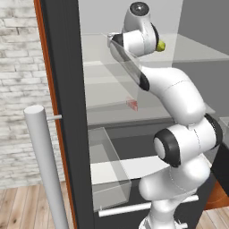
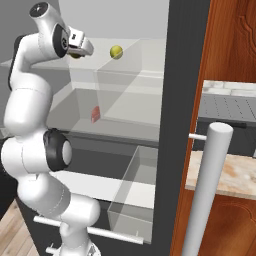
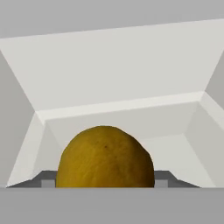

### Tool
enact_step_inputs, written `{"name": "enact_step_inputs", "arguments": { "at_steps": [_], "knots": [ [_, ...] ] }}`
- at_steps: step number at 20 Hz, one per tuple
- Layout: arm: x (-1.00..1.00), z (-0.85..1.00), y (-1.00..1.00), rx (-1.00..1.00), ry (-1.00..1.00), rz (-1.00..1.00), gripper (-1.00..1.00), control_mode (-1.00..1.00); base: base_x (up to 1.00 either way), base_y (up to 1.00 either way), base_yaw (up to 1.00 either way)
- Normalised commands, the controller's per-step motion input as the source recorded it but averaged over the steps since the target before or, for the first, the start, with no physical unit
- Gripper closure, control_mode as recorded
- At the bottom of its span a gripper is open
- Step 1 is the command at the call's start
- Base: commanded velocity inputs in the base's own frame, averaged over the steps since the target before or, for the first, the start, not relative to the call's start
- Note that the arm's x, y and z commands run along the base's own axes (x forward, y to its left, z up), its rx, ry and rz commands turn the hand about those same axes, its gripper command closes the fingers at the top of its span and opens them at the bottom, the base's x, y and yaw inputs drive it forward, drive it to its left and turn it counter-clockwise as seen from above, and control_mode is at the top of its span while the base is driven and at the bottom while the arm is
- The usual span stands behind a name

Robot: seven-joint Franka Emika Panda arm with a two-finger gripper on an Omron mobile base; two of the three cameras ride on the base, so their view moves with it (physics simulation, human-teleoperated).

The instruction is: Place one lemon and one steak in each tupperware on the nearby counter, to pack two identical lunches.

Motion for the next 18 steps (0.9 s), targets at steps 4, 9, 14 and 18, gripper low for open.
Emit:
{"name": "enact_step_inputs", "arguments": {
  "at_steps": [4,9,14,18],
  "knots": [
    [-1.00,-0.10,-0.06,0.00,-0.04,0.00,1.00,-1.00,0.00,0.00,0.00],
    [-1.00,-0.05,-0.60,0.00,-0.06,0.00,1.00,-1.00,0.00,0.00,0.00],
    [-1.00,-0.05,-0.59,0.00,-0.05,0.04,1.00,-1.00,0.00,0.00,0.00],
    [-1.00,0.01,-0.12,0.00,-0.01,0.04,1.00,-1.00,0.00,0.00,0.00]
  ]
}}
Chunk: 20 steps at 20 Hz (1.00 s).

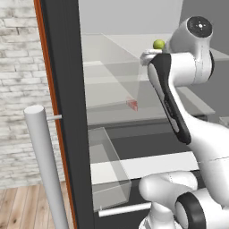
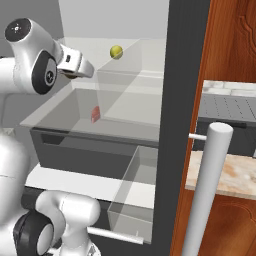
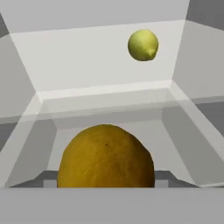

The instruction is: Place one lemon and one steak in each tupperware on the nearby counter, to pack two identical lunches.

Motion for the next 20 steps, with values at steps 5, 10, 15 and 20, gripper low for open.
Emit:
{"name": "enact_step_inputs", "arguments": {
  "at_steps": [5,10,15,20],
  "knots": [
    [-0.78,0.01,0.00,0.00,0.00,0.02,1.00,-1.00,0.00,0.00,0.00],
    [-0.17,0.00,0.00,0.00,0.00,0.01,1.00,1.00,-0.80,0.00,0.08],
    [0.00,0.00,0.00,0.00,0.00,0.00,1.00,1.00,-1.00,-0.05,0.09],
    [0.00,0.00,0.00,0.00,0.00,0.00,1.00,1.00,-0.96,-0.61,0.01]
  ]
}}
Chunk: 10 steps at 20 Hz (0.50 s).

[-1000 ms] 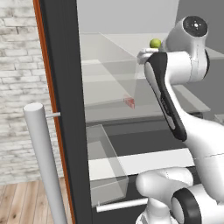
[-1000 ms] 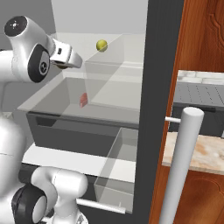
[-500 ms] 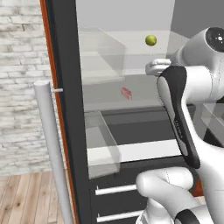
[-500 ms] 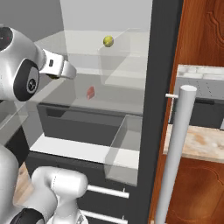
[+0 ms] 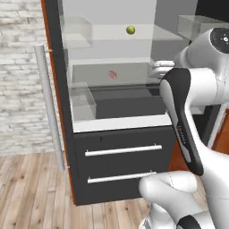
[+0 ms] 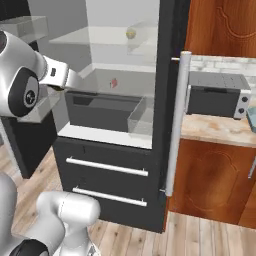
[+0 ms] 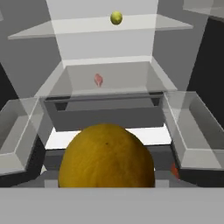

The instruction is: Place one lemon and one steak in each tupperware on the nearby counter, to pack two identical lunches.

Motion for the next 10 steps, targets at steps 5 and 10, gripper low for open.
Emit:
{"name": "enact_step_inputs", "arguments": {
  "at_steps": [5,10],
  "knots": [
    [0.00,0.00,0.00,0.00,0.00,0.00,1.00,1.00,-0.54,-1.00,0.00],
    [0.00,0.00,0.00,0.00,0.00,0.00,1.00,1.00,-0.15,-1.00,0.00]
  ]
}}
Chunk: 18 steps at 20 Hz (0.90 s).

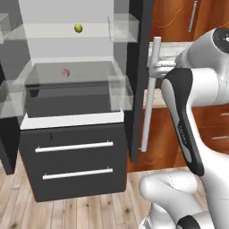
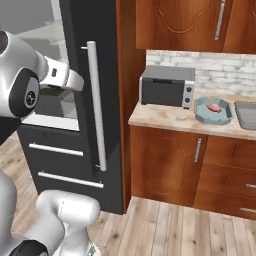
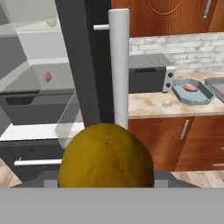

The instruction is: Place one lemon and one steak in each tupperware on the nearby counter, to pack two identical lunches.

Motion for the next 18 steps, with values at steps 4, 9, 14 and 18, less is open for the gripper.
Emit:
{"name": "enact_step_inputs", "arguments": {
  "at_steps": [4,9,14,18],
  "knots": [
    [0.00,0.00,0.00,0.00,0.00,0.00,1.00,1.00,0.00,-1.00,0.00],
    [0.00,0.00,0.00,0.00,0.00,0.00,1.00,1.00,0.00,-1.00,0.00],
    [0.00,0.00,0.00,0.00,0.00,0.00,1.00,1.00,0.01,-0.99,0.00],
    [0.00,0.00,0.00,0.00,0.00,0.00,1.00,1.00,0.40,-0.64,0.00]
  ]
}}
